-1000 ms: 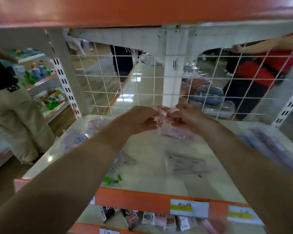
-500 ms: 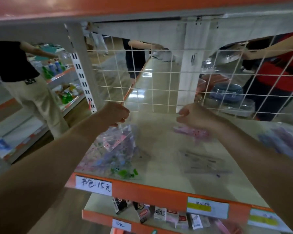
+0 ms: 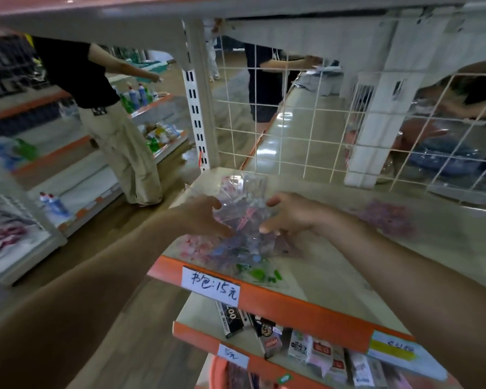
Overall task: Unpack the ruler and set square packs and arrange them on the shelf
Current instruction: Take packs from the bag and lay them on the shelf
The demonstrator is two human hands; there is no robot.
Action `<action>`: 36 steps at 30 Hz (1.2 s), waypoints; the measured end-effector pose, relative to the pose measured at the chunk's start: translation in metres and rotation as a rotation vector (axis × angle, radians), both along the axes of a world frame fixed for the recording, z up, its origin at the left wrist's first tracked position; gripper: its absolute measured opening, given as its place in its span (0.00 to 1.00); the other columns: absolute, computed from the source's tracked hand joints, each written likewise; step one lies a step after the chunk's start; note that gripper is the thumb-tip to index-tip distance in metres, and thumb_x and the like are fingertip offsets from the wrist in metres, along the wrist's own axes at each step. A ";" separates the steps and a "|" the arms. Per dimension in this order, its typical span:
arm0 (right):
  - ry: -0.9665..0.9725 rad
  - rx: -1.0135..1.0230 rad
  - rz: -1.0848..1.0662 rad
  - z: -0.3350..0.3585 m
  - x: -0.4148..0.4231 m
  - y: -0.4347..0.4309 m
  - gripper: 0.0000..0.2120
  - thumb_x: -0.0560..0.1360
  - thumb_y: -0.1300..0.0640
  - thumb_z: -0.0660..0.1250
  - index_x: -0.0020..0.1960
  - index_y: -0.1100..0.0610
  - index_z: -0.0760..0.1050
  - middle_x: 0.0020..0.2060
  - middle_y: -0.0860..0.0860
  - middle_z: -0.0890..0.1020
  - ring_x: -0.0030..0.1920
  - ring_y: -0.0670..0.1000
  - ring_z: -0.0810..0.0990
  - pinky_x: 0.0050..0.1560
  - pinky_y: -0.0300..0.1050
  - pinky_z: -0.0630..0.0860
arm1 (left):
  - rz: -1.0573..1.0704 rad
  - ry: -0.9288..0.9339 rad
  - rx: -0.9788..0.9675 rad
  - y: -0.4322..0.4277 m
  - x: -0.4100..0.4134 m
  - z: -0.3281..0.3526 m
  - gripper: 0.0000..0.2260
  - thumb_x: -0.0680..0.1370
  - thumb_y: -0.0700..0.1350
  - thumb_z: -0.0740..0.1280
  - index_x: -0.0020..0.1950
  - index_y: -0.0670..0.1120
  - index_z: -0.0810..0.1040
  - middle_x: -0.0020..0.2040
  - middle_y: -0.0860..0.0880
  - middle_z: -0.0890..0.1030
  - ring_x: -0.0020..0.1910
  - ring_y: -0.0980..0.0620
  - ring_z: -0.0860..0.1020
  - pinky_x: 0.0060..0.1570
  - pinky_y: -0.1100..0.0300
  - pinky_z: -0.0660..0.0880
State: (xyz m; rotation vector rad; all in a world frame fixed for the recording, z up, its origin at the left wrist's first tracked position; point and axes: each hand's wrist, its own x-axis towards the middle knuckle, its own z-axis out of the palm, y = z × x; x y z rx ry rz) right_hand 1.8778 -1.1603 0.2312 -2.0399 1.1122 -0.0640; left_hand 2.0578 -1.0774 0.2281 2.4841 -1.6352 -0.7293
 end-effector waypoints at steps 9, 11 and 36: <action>-0.090 0.070 -0.063 0.002 -0.009 -0.015 0.11 0.72 0.62 0.72 0.53 0.64 0.79 0.38 0.55 0.80 0.35 0.48 0.77 0.34 0.38 0.75 | 0.122 0.358 -0.245 0.012 0.018 0.011 0.02 0.74 0.43 0.71 0.44 0.50 0.83 0.45 0.49 0.83 0.46 0.51 0.78 0.45 0.63 0.73; -0.040 -0.032 -0.013 0.002 -0.007 -0.016 0.10 0.71 0.61 0.73 0.51 0.63 0.80 0.43 0.56 0.81 0.42 0.51 0.78 0.43 0.43 0.75 | 0.123 0.483 -0.264 0.016 0.020 0.016 0.03 0.76 0.41 0.69 0.47 0.48 0.82 0.45 0.46 0.83 0.45 0.50 0.79 0.49 0.58 0.75; -0.050 -0.159 0.257 0.020 -0.008 -0.009 0.02 0.73 0.58 0.72 0.45 0.53 0.80 0.37 0.44 0.80 0.39 0.44 0.78 0.42 0.39 0.73 | 0.152 0.365 -0.286 0.027 0.014 0.026 0.10 0.78 0.43 0.66 0.55 0.40 0.81 0.49 0.45 0.81 0.44 0.49 0.76 0.43 0.59 0.73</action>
